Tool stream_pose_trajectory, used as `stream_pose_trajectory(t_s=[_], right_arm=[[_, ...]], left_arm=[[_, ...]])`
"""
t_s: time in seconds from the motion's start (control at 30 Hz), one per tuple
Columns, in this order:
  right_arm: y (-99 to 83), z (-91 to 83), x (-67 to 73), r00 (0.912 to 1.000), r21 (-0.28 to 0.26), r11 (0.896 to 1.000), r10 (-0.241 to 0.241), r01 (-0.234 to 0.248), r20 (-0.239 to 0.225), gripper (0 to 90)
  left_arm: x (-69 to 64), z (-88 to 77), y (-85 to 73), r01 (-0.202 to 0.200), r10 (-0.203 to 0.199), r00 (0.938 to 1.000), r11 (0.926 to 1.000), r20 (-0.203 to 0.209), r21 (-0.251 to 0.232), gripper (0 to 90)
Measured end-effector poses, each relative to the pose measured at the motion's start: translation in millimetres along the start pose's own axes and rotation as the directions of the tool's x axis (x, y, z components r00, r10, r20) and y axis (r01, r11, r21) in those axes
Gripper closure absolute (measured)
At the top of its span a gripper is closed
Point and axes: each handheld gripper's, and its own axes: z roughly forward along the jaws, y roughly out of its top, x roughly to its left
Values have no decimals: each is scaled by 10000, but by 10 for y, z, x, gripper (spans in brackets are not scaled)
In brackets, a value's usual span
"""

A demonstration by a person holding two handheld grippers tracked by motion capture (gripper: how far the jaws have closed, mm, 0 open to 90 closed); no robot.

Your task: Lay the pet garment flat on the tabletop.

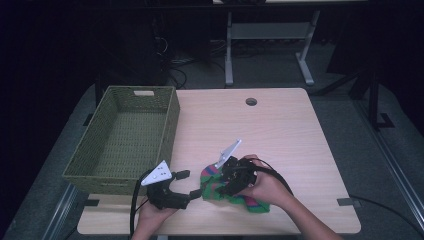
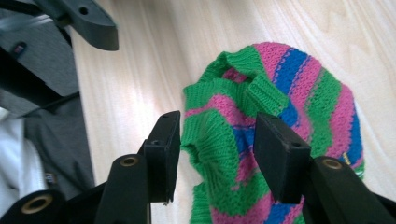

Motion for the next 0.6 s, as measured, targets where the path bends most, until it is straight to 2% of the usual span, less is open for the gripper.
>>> stream_pose_trajectory(t_s=[0.17,0.33,0.37,0.4,0.5,0.6], right_arm=[[14,75,31,9998,228,9996,-197,195,80,532],[25,185,23,9996,470,9986,-259,255,97,608],[29,213,20,9991,587,9976,-372,359,211,697],[29,213,15,9991,611,9975,-368,353,224,726],[27,195,5,9990,520,9981,-356,343,253,780],[16,121,-2,9991,207,9990,-408,405,141,820]], left_arm=[[-2,5,0,14,-14,10000,10000,16,7,176],[-3,3,-1,-4,4,10000,10000,33,4,176],[6,1,-3,87,-86,9999,10000,95,-33,176],[8,1,-4,85,-85,9999,10000,78,-26,176],[12,-4,-4,101,-101,9999,9999,85,-40,176],[11,-7,-2,114,-113,9999,9999,90,-82,176]])
